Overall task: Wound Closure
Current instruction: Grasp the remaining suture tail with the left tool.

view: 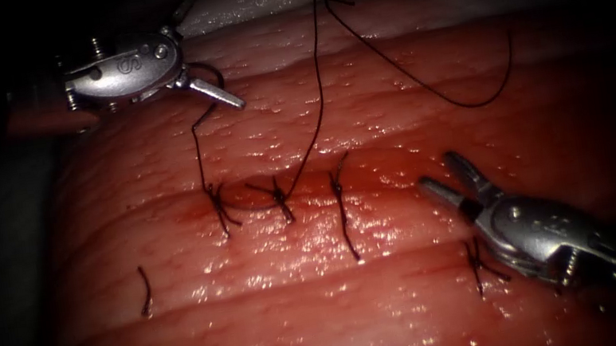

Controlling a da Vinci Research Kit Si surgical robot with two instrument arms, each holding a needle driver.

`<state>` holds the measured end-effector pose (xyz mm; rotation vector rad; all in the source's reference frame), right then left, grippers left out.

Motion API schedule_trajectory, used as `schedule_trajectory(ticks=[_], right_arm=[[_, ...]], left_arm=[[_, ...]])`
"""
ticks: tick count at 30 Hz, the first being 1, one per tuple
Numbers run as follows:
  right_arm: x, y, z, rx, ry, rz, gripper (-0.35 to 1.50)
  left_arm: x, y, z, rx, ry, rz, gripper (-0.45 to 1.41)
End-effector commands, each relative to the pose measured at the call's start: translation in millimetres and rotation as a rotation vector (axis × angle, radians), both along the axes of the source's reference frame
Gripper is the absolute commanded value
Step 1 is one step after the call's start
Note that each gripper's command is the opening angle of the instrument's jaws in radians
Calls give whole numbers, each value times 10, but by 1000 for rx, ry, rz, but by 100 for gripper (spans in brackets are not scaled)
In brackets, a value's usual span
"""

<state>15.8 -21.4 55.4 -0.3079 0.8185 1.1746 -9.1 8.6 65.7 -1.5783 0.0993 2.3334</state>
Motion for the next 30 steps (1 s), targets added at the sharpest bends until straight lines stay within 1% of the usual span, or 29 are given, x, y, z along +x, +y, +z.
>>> schedule_trajectory(ticks=[1,2,3,4,5,6,8,10,11,12,15,16,17,18,19,21,22,24,26,30], right_arm=[[7,-2,4,-1,2,-5,41],[7,-2,2,-2,1,-12,39],[6,-2,0,-2,2,-12,39],[6,-2,0,-2,2,-12,39],[6,-1,-4,-9,7,-18,41],[6,-1,-4,-9,7,-18,41],[7,-1,-12,-27,23,-42,41],[7,0,-15,-30,28,-52,39],[7,3,-24,-41,39,-85,37],[6,4,-30,-56,47,-104,20],[5,6,-34,-65,45,-121,22],[5,6,-35,-67,42,-125,22],[5,7,-33,-73,37,-134,30],[5,7,-33,-74,37,-134,30],[5,7,-32,-74,37,-134,30],[5,7,-31,-77,33,-138,30],[5,7,-31,-77,33,-138,32],[6,7,-30,-78,35,-139,34],[7,7,-30,-81,31,-143,41],[7,7,-31,-84,28,-147,42]], left_arm=[[-6,3,4,-6,-5,6,109],[-15,-31,-7,-53,-47,39,104],[-20,-45,-11,-70,-49,59,104],[-20,-45,-11,-70,-49,59,104],[-34,-74,-20,-98,-60,109,101],[-34,-74,-20,-98,-60,109,101],[-49,-102,-29,-146,-48,162,91],[-53,-109,-31,-160,-44,173,88],[-66,-129,-34,-191,-27,217,81],[-72,-139,-35,-201,-22,248,72],[-80,-148,-34,-218,-8,290,59],[-84,-150,-33,-234,-3,301,57],[-90,-150,-32,-270,16,319,54],[-92,-150,-32,-291,32,323,52],[-95,-150,-31,-322,53,332,42],[-97,-150,-31,-338,58,338,41],[-99,-150,-29,-354,80,352,39],[-101,-151,-28,-355,89,363,39],[-104,-153,-25,-353,111,395,39],[-107,-153,-23,-361,124,421,39]])
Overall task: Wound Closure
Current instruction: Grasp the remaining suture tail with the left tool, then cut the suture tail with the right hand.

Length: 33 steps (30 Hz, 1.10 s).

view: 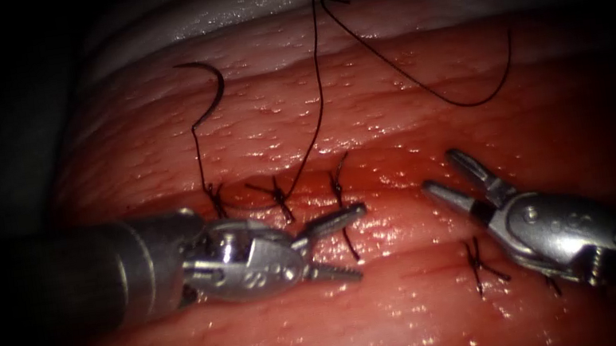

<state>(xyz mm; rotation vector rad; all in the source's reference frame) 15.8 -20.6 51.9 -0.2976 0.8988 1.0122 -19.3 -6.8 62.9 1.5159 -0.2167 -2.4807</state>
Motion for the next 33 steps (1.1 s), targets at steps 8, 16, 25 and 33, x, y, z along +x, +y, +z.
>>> schedule_trajectory(ticks=[8,16,25,33], right_arm=[[10,-4,5,-5,-1,-5,42],[13,-4,9,-14,41,-79,15],[41,14,56,-129,123,-440,103],[64,16,62,-186,134,-482,123]], left_arm=[[-10,5,13,0,31,18,-17],[-1,9,9,8,63,69,-45],[11,32,12,38,-23,110,-45],[15,41,18,114,-125,109,-45]])
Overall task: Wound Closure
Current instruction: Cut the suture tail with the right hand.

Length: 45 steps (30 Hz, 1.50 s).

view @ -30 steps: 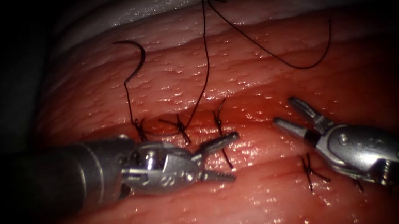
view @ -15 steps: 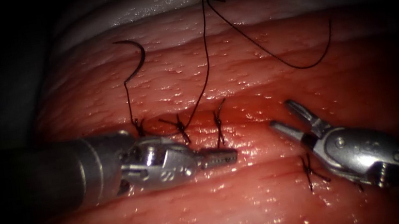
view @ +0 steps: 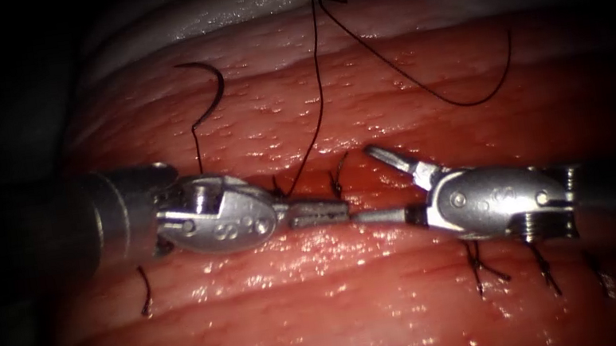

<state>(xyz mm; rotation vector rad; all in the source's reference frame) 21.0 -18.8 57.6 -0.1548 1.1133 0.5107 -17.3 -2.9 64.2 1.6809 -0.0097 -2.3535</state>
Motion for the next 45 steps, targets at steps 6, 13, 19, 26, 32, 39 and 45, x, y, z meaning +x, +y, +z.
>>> schedule_trajectory(ticks=[6,13,19,26,32,39,45], right_arm=[[35,-5,7,-89,38,-39,128],[58,-9,15,-137,15,-66,133],[62,0,24,-150,5,-67,126],[80,1,31,-176,12,-27,125],[83,3,31,-197,25,-9,125],[88,4,31,-201,40,-12,105],[91,2,31,-188,62,-15,-35]], left_arm=[[4,10,11,66,-84,-16,-45],[4,13,16,113,-110,-20,-45],[7,9,10,146,-121,-17,-45],[6,6,3,155,-143,-13,-45],[6,7,5,161,-147,-11,-45],[4,0,5,165,-149,-9,-45],[3,-5,5,161,-152,-5,-45]])
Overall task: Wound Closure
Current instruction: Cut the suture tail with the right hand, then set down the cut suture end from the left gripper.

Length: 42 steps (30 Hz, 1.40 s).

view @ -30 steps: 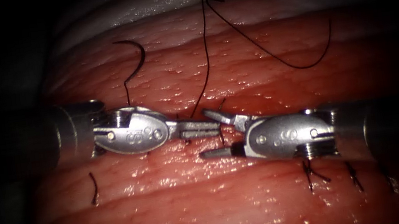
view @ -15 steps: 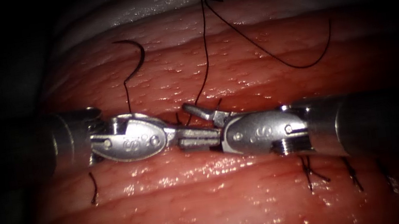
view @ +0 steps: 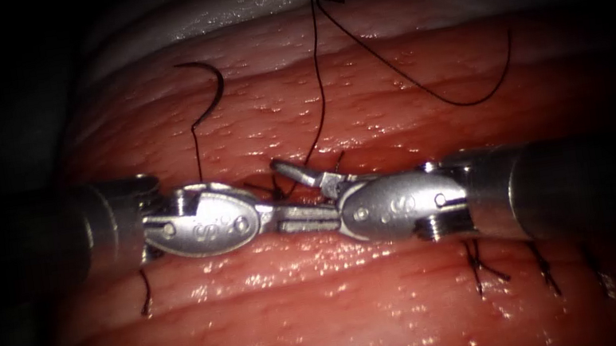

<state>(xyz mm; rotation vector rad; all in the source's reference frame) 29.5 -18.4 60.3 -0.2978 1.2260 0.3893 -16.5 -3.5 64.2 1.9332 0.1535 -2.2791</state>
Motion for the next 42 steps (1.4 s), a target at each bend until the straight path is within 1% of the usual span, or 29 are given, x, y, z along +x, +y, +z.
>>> schedule_trajectory(ticks=[1,4,5,6,8,9,12,14,19,20,22,25,26,28,33,34,35,37,38,40,41,42], right_arm=[[7,-1,5,9,-13,17,-35],[4,-2,5,14,-9,16,-35],[3,-2,4,14,-9,15,-32],[-1,-3,4,19,-4,14,76],[-6,-5,2,8,-6,5,123],[-9,-7,1,4,-8,-2,131],[-22,-13,-5,-17,-10,-21,141],[-34,-16,-12,-41,-14,-41,148],[-58,-21,-26,-48,-10,-57,148],[-65,-22,-30,-45,-14,-56,148],[-81,-22,-37,-47,-16,-34,148],[-91,-21,-41,-52,-15,-10,148],[-91,-21,-41,-52,-15,-10,148],[-95,-23,-43,-57,-22,-6,148],[-96,-26,-46,-57,-25,-3,145],[-96,-26,-46,-57,-25,-3,145],[-95,-26,-47,-57,-26,-2,143],[-95,-26,-48,-62,-31,-2,143],[-95,-27,-49,-62,-33,0,141],[-97,-28,-49,-62,-32,-1,140],[-99,-28,-48,-62,-34,0,138],[-100,-27,-48,-61,-36,1,136]], left_arm=[[-4,0,4,-2,-2,1,-45],[-2,-1,3,4,-3,3,-45],[-1,-1,3,3,-4,4,-45],[1,-3,1,3,-5,7,-45],[6,-6,-2,2,-6,10,-45],[8,-7,-5,1,-6,8,-45],[15,-16,-15,-3,-6,10,-45],[20,-29,-27,-9,-7,16,-45],[33,-58,-40,23,20,5,-45],[38,-65,-42,49,34,-4,-45],[54,-80,-38,106,60,-22,-45],[68,-91,-28,150,88,-45,-45],[68,-91,-28,150,88,-45,-45],[81,-99,-14,206,124,-73,-45],[95,-108,8,337,185,-93,-45],[96,-109,13,375,200,-102,-30],[96,-110,24,448,223,-117,14],[97,-112,32,458,233,-117,41],[97,-114,35,454,239,-120,63],[99,-113,31,456,241,-122,79],[101,-113,22,461,242,-122,86],[102,-113,17,464,243,-123,86]])
